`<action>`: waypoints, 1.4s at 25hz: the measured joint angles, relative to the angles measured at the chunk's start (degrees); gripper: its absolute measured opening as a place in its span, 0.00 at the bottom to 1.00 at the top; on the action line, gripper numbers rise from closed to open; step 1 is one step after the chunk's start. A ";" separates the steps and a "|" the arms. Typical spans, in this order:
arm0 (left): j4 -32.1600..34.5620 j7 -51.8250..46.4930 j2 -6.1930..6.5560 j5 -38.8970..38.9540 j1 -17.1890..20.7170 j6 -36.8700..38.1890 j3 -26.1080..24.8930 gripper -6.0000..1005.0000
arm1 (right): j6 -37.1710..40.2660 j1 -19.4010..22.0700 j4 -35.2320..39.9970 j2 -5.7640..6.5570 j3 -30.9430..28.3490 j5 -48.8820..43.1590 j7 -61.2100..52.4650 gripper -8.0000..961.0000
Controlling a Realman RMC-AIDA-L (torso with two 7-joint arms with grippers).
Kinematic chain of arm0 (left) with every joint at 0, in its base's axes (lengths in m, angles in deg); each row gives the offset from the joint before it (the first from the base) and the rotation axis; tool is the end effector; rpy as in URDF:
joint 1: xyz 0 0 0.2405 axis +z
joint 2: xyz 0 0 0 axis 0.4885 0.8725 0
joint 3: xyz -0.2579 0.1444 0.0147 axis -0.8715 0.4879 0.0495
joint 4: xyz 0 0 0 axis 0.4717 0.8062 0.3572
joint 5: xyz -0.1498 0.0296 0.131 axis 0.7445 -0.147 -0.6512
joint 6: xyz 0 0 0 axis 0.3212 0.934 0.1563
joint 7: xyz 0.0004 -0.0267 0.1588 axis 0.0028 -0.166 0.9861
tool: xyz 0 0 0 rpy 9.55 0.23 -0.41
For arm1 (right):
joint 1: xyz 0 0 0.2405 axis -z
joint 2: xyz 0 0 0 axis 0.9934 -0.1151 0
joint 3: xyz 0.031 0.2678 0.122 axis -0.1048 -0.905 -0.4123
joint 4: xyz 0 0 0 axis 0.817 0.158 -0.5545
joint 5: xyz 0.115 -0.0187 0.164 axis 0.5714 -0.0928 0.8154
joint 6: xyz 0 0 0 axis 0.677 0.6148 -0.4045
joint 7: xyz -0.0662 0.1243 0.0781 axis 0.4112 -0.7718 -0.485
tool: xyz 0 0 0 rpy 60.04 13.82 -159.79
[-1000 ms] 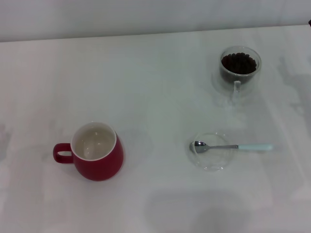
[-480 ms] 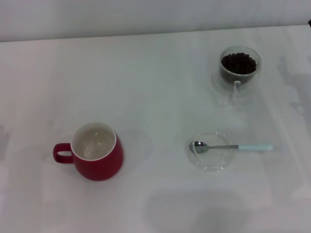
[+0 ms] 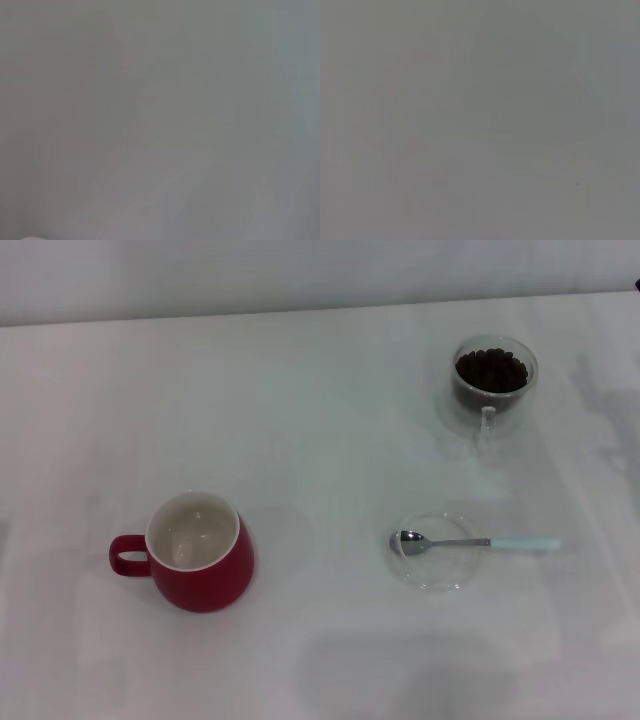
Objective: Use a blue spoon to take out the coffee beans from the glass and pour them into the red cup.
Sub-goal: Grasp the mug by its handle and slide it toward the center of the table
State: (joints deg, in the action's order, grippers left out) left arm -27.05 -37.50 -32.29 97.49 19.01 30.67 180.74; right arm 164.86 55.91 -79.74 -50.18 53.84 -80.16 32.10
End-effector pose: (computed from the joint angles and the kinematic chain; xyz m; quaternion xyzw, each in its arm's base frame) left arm -0.3930 0.2487 -0.0237 -0.5704 -0.3475 -0.3973 0.6293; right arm 0.3766 0.3507 0.0332 -0.5787 0.2544 0.3656 0.6832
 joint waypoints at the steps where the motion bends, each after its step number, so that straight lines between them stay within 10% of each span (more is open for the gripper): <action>1: 0.05 0.05 0.00 -0.01 0.14 0.02 0.00 0.87 | 0.00 0.00 0.00 0.00 0.00 0.00 0.00 0.91; 35: -2.69 13.91 -0.10 -13.78 7.29 6.20 0.15 0.87 | -1.31 -0.34 1.42 0.00 -0.09 0.00 0.00 0.91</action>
State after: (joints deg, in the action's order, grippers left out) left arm -29.75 -23.59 -32.39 83.71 26.30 36.86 180.90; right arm 163.55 55.58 -78.32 -50.19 53.75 -80.16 32.10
